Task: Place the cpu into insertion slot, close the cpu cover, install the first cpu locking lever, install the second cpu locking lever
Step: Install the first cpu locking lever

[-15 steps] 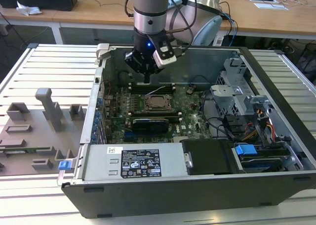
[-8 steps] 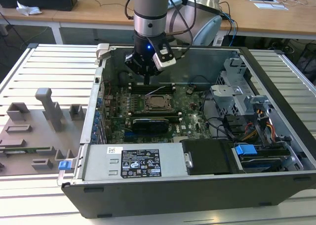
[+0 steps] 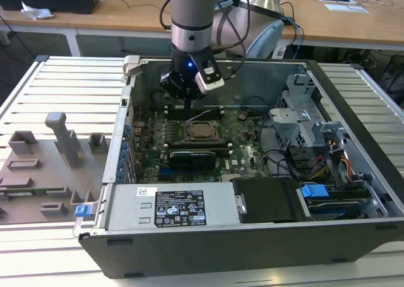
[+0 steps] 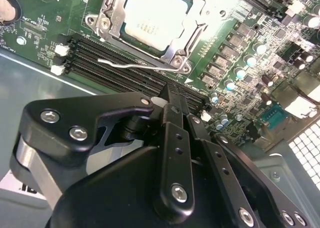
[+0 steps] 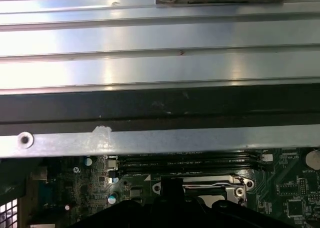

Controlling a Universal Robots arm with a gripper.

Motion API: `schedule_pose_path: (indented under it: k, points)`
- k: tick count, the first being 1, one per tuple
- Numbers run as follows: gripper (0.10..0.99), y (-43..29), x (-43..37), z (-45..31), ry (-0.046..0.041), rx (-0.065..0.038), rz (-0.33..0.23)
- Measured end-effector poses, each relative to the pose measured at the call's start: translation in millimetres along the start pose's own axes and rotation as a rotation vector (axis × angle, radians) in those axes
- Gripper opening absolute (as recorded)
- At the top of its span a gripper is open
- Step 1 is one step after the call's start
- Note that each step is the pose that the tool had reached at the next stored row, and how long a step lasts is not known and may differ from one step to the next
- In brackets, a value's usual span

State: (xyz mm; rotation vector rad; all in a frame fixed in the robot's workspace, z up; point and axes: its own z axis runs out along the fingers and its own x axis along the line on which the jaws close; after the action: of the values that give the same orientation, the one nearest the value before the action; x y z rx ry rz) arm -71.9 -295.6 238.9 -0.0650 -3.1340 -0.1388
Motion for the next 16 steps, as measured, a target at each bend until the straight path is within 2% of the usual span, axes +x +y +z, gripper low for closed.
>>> schedule_pose_path:
  k: [16]
  points:
    - [0.106,-1.2,-0.1,13.7,0.0000,0.000,0.000]
